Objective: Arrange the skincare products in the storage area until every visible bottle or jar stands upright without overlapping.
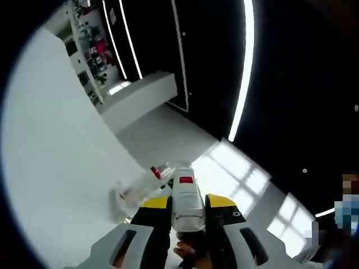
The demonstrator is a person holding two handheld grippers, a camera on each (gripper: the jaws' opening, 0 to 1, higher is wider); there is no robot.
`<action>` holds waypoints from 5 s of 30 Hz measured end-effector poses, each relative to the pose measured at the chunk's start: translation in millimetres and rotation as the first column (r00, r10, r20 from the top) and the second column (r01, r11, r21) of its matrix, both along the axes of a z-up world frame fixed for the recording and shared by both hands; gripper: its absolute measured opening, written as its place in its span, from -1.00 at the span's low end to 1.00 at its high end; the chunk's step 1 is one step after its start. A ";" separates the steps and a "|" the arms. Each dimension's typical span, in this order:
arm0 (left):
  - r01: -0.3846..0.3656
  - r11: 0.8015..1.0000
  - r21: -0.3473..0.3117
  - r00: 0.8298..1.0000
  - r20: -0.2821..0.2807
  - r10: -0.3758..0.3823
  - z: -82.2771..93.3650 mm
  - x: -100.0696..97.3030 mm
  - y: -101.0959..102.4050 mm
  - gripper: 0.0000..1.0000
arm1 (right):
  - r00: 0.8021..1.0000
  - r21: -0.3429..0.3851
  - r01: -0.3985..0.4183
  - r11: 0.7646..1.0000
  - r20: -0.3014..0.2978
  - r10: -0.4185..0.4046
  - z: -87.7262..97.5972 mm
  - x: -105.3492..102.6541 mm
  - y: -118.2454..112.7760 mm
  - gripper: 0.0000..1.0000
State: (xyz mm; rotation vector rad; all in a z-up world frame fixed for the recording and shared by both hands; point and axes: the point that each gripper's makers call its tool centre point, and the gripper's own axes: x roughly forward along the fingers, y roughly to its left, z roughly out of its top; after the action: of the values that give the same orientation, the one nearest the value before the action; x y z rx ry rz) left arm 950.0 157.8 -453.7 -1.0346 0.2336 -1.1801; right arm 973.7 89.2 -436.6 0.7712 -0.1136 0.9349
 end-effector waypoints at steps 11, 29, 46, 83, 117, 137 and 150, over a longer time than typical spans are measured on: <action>0.166 0.986 -0.026 0.985 0.056 -0.165 5.2 -35.8 -35.1 -0.57 | 0.986 0.256 -0.154 0.954 -0.019 0.164 23.3 -23.4 1.2 0.14; -0.145 0.948 0.283 0.973 0.213 0.085 -30.1 1.5 -40.0 0.21 | 0.992 0.139 -0.122 0.983 -0.019 0.126 21.6 -22.5 -2.0 -0.61; -0.298 0.821 0.487 0.937 0.315 0.153 -62.4 28.0 -40.1 0.61 | 0.845 -0.456 0.491 0.742 0.042 -0.533 -30.3 49.3 -118.4 -0.60; -0.328 0.781 0.531 0.937 0.286 0.199 -75.2 37.7 -32.6 0.81 | 0.780 -0.759 0.513 0.400 0.218 -0.587 -73.5 72.0 -145.5 -0.32; -0.334 0.767 0.548 0.938 0.275 0.212 -80.2 41.2 -27.5 0.78 | 0.815 -0.879 0.322 0.352 0.068 -0.575 -125.1 59.8 -158.6 -0.66; -0.342 0.758 0.556 0.936 0.270 0.225 -83.7 43.9 -25.8 0.78 | 0.796 -0.846 0.376 0.379 0.085 -0.599 -119.5 73.5 -154.0 -0.44; -0.364 0.688 0.628 0.929 0.298 0.220 -94.8 43.2 -30.8 0.78 | 0.756 -0.730 0.543 0.416 0.210 -0.620 -70.2 63.0 -160.4 -0.08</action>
State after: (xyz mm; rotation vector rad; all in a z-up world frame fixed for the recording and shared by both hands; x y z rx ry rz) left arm 993.2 126.9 -548.5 -0.2789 0.2955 -0.7863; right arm 1036.6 -71.2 -506.8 -0.0695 0.1006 0.1814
